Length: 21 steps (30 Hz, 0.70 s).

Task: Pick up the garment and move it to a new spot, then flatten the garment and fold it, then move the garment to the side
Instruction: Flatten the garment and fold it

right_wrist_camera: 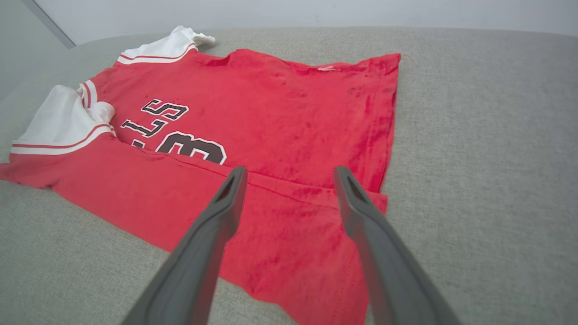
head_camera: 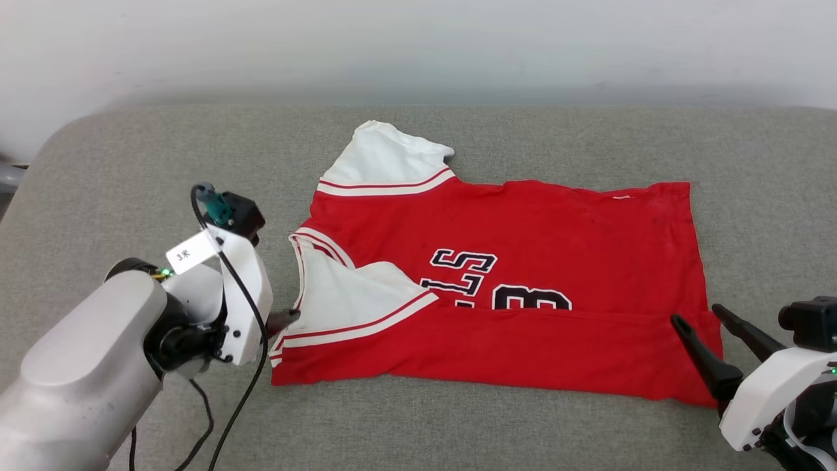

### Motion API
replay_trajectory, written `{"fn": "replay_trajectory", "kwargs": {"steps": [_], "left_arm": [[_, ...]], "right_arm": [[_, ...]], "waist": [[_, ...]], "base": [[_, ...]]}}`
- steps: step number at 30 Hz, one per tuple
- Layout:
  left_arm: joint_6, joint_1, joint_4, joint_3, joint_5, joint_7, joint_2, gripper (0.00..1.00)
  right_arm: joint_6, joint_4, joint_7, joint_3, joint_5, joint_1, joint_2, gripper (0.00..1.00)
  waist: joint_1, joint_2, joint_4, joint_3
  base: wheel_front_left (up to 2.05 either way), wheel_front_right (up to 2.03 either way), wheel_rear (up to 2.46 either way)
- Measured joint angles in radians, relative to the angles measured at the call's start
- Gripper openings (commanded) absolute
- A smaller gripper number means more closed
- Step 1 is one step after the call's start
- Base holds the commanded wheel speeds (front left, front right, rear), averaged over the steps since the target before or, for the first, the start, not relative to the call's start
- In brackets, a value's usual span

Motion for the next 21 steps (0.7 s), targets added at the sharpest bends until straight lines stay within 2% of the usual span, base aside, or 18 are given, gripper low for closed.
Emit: {"fn": "replay_trajectory", "kwargs": {"steps": [8, 20, 21], "left_arm": [[-0.001, 0.057, 0.02, -0.046, -0.015, 0.05, 0.013, 1.0], [0.0, 0.115, 0.135, -0.058, -0.016, -0.044, -0.019, 1.0], [-0.001, 0.117, 0.136, -0.06, -0.016, -0.054, -0.019, 0.46]], "right_arm": [[0.0, -0.01, 0.015, -0.002, -0.005, 0.0, 0.014, 1.0], [0.0, 0.008, 0.013, 0.009, 0.001, -0.02, 0.02, 1.0], [0.0, 0.009, 0.013, 0.009, 0.002, -0.02, 0.018, 1.0]], "waist": [[0.0, 0.0, -0.023, 0.018], [-0.0001, 0.0001, -0.048, 0.046], [-0.0001, 0.0001, -0.048, 0.044]], "base": [[0.0, 0.0, 0.0], [0.0, 0.0, 0.0], [0.0, 0.0, 0.0]]}}
